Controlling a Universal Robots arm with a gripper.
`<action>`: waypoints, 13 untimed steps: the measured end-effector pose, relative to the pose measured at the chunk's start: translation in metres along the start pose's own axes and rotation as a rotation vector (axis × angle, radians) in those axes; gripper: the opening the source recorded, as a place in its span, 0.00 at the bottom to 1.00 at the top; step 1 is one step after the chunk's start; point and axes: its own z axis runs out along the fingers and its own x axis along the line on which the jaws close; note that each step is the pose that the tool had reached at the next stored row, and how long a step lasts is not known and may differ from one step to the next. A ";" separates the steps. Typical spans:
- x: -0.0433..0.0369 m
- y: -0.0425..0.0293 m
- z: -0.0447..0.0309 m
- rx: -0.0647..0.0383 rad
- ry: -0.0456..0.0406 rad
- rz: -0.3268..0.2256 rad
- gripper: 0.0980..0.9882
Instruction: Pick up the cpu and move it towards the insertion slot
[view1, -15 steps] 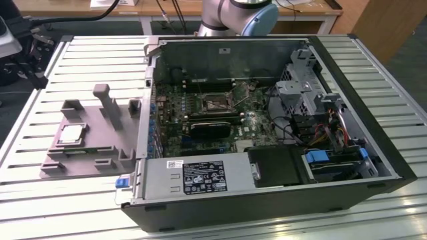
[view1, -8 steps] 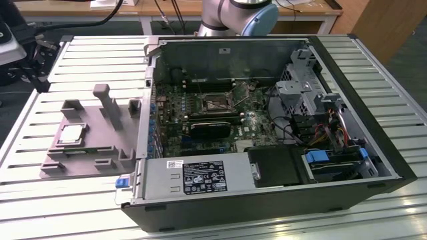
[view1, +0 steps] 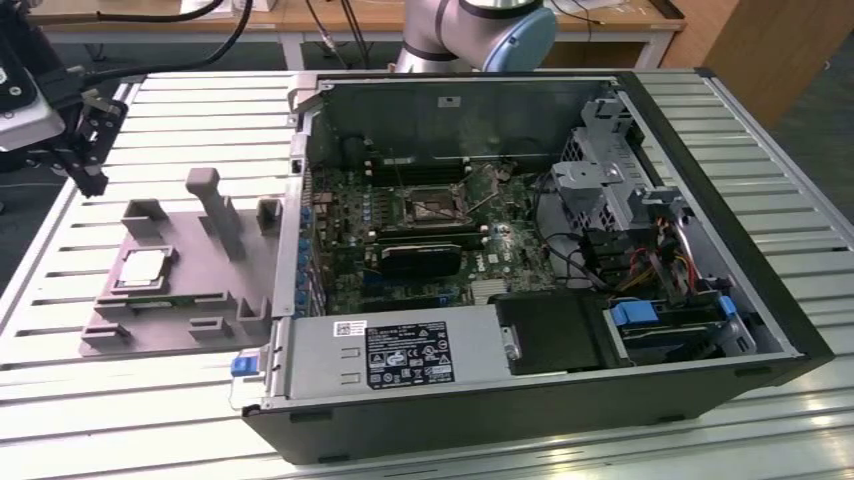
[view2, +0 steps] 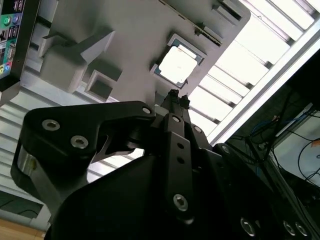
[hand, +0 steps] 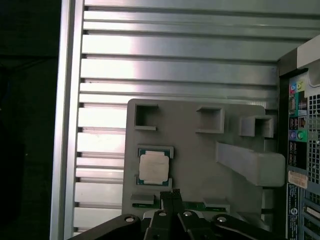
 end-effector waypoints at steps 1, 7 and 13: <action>0.0001 -0.0003 0.0019 0.000 0.0000 0.000 0.00; 0.0011 -0.0054 0.0125 0.000 0.0002 0.000 0.00; 0.0021 -0.0106 0.0233 0.000 0.0000 -0.001 0.00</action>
